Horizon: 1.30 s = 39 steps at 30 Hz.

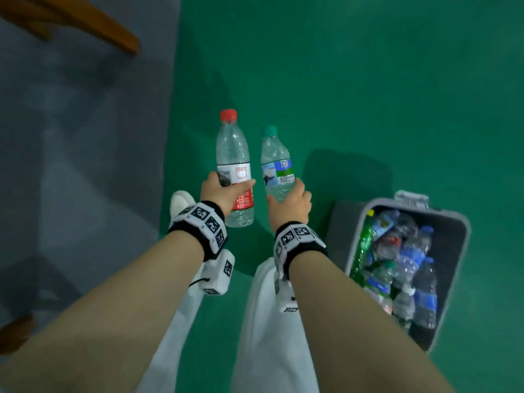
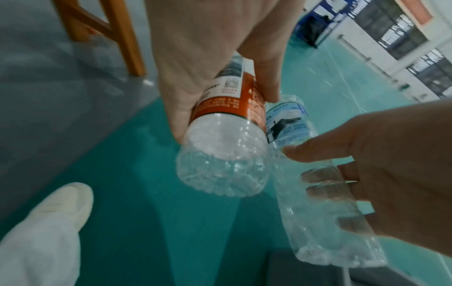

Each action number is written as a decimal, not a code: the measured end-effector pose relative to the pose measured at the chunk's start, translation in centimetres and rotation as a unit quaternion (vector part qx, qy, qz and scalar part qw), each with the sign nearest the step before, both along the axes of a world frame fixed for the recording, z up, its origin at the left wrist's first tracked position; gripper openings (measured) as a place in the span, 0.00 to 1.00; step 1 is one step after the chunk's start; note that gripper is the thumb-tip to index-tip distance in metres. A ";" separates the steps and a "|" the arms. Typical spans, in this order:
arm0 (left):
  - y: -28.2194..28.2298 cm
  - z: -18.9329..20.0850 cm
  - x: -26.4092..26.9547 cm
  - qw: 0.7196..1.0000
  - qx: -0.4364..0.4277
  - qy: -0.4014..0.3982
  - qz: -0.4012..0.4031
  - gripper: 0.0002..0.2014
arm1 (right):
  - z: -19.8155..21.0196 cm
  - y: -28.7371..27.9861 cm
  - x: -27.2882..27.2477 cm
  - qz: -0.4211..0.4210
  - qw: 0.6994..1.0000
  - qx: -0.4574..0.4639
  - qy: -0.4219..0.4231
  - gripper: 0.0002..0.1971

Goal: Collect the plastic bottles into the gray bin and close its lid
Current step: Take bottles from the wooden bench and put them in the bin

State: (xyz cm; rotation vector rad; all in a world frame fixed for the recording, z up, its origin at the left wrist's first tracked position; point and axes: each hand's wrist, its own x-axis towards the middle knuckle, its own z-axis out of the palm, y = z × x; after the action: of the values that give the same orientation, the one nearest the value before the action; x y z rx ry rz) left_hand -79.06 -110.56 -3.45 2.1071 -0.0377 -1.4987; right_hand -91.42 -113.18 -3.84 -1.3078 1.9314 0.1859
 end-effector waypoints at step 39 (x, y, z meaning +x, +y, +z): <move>-7.9 -14.9 -48.2 0.788 0.026 -0.168 -0.592 0.38 | -13.3 0.5 -51.2 -0.287 0.944 0.036 0.161 0.38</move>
State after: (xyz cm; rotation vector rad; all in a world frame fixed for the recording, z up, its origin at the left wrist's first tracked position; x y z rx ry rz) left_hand -127.25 -118.49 -18.32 2.4475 -1.7465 -1.6223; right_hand -142.66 -112.71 -17.15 -0.6468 2.4720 0.1806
